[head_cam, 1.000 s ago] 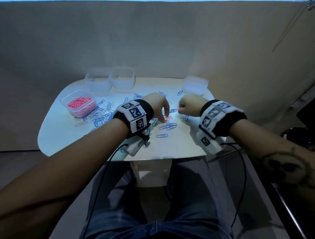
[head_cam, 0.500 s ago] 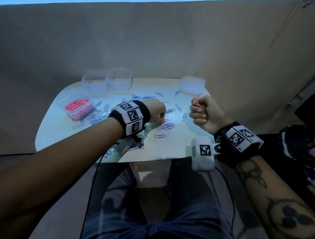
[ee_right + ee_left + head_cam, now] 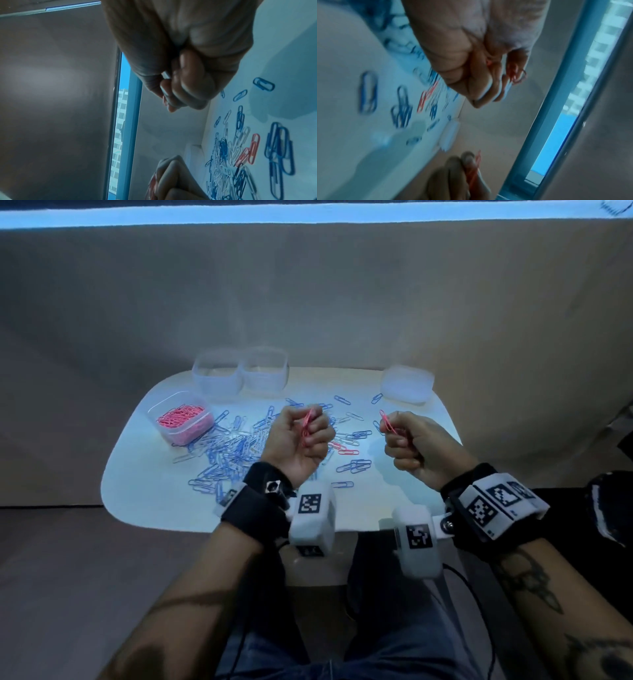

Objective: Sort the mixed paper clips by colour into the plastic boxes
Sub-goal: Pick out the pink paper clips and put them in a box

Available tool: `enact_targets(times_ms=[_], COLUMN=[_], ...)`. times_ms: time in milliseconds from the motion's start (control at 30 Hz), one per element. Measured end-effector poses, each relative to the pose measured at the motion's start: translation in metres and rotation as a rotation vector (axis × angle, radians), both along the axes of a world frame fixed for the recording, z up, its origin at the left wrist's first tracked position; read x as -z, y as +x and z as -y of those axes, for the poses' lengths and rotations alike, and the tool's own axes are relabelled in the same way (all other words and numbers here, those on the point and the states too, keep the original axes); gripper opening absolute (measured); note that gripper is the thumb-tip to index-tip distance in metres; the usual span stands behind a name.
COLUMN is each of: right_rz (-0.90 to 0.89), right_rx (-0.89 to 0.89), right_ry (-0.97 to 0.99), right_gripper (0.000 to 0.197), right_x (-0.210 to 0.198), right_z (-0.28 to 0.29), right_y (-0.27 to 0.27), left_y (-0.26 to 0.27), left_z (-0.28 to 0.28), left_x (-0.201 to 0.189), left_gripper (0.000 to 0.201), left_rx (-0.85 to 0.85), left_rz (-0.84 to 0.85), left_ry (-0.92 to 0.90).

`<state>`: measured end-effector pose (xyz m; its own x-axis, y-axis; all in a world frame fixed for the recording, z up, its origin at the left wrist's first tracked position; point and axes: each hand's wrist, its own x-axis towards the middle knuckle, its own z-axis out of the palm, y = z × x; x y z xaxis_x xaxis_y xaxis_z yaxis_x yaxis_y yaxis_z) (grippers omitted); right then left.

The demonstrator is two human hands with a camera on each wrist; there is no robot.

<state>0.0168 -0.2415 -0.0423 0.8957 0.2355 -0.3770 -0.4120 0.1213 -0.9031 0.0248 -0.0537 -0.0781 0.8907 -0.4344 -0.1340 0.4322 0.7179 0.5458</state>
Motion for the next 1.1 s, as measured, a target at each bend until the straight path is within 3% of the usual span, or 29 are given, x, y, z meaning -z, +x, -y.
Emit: enact_targets(times_ms=[100,333,400,533,600,733,833,900,967,1033,1100], right_rz=[0.022,0.217,0.372,0.620,0.666,0.678,0.665,0.674,0.635,0.659,0.719], right_rx=[-0.027,-0.106,-0.170,-0.412,-0.481,-0.447,-0.563,-0.581,-0.446,-0.164,-0.129], right_ry=[-0.075,-0.303,-0.476,-1.014,-1.129,-1.063,-1.119,-1.115,-0.947,-0.771,-0.911], right_gripper=[0.025,0.022,0.020,0.026,0.031,0.036,0.031,0.031,0.030,0.026,0.018], right_x=[-0.007,-0.032,-0.038,-0.035,-0.040,-0.060,-0.067,-0.072,-0.080,-0.085,-0.074], right_z=[-0.004,-0.030,-0.047,-0.079,-0.084,-0.088,-0.096,-0.094,-0.081,-0.062,-0.047], right_y=[-0.001,-0.005,-0.004,0.005,0.007,0.007,-0.003,-0.004,0.003,0.012,0.023], left_y=[-0.010,-0.010,-0.009,-0.012,-0.015,-0.021,-0.022,-0.023,-0.026,-0.028,-0.027], left_z=[0.011,0.024,0.026,0.026,0.025,0.023,0.021,0.019,0.016,0.011,0.002], left_x=[0.003,0.001,0.000,-0.002,-0.002,-0.002,-0.002,-0.004,-0.007,-0.009,-0.006], left_gripper=[0.013,0.041,0.051,0.052,0.051,0.048,0.041,0.044,0.044,0.039,0.030], left_rx=[-0.099,-0.316,-0.361,-0.399,-0.444,-0.501,-0.471,-0.482,-0.485,-0.481,-0.470], left_rz=[-0.067,-0.229,-0.256,-0.327,-0.354,-0.332,-0.385,-0.362,-0.294,-0.289,-0.344], left_ry=[-0.097,-0.118,-0.112,-0.062,-0.100,-0.205,-0.147,-0.208,-0.322,-0.387,-0.402])
